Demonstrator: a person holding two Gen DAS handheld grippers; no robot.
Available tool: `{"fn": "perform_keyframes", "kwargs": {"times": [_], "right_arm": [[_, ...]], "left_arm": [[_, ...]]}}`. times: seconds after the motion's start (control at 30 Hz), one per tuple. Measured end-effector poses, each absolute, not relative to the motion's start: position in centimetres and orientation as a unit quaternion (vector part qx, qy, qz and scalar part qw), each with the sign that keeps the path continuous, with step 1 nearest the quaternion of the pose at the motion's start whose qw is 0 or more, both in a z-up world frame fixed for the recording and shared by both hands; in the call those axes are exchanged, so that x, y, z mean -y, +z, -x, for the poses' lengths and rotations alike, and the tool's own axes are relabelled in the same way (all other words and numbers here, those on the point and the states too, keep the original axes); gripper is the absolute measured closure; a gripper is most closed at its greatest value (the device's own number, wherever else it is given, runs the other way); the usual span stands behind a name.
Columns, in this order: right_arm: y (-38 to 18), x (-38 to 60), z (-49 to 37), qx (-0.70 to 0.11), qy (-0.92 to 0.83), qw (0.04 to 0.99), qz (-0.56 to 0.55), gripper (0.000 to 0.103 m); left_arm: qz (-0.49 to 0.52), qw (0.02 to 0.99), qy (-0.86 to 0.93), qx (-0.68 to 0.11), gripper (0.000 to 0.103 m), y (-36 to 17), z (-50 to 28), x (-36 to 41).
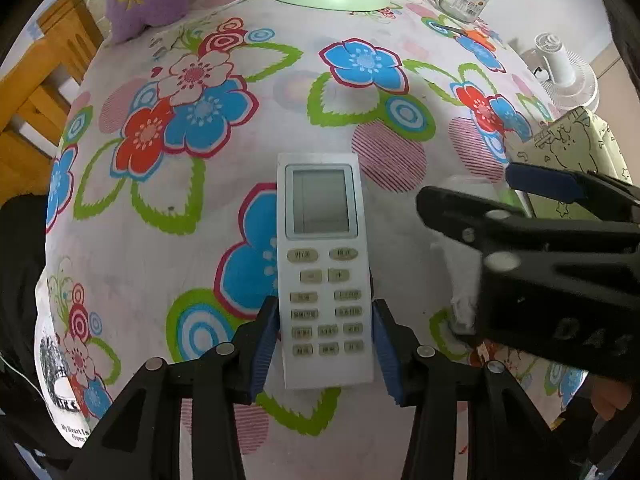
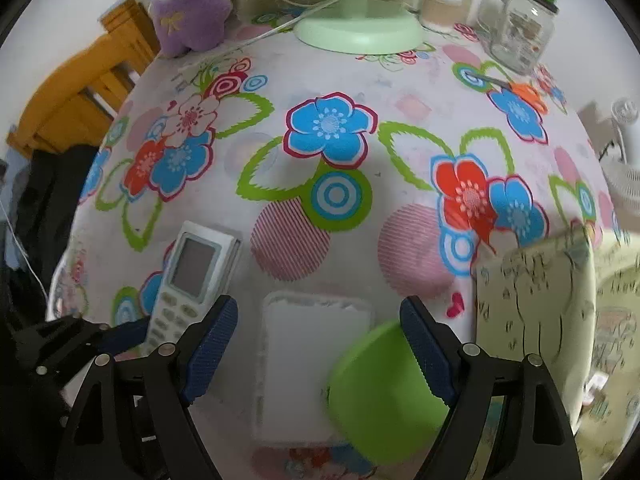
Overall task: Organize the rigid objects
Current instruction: 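Close the left gripper on the remote while the right gripper grasps the clear container, then lift the remote and the clear container and carry them over the fabric box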
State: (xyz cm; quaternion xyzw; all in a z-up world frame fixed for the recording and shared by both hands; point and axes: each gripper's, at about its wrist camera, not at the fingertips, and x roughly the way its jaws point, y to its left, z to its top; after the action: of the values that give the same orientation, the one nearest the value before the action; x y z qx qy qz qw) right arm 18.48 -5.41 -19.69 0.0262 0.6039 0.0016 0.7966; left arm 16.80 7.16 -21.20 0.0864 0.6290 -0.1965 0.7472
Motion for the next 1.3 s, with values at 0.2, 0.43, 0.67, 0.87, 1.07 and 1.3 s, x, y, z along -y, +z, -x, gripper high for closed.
{"fn": "perform_keyframes", "kwargs": {"times": [0.2,0.43,0.67,0.87,1.07,1.3], "right_arm": [[-21.5,5.4,-18.8,-0.637,0.024,0.770,-0.030,0.018],[-22.0,5.4,-17.6,-0.652,0.024,0.755,-0.068,0.028],[-21.6,6.3,-16.9,-0.663,-0.011,0.744,-0.083,0.028],[-21.1,7.4,-15.9,-0.664,-0.031,0.740,-0.105,0.028],[-21.0,6.7,-15.3,-0.661,-0.042,0.744,-0.087,0.028],[-21.4,5.1,-14.8,-0.652,-0.065,0.755,-0.026,0.028]], "left_arm": [[-0.093,0.750,-0.192,-0.627,0.044,-21.4,-17.7,-6.4],[-0.111,0.751,-0.189,-0.623,0.039,-21.5,-17.7,-6.2],[-0.134,0.759,-0.185,-0.610,0.029,-22.1,-17.8,-5.2],[-0.145,0.761,-0.203,-0.599,0.056,-21.8,-17.9,-4.9],[-0.138,0.751,-0.209,-0.612,0.058,-21.6,-17.6,-6.3],[-0.143,0.750,-0.206,-0.613,0.058,-21.5,-16.3,-8.0]]}}
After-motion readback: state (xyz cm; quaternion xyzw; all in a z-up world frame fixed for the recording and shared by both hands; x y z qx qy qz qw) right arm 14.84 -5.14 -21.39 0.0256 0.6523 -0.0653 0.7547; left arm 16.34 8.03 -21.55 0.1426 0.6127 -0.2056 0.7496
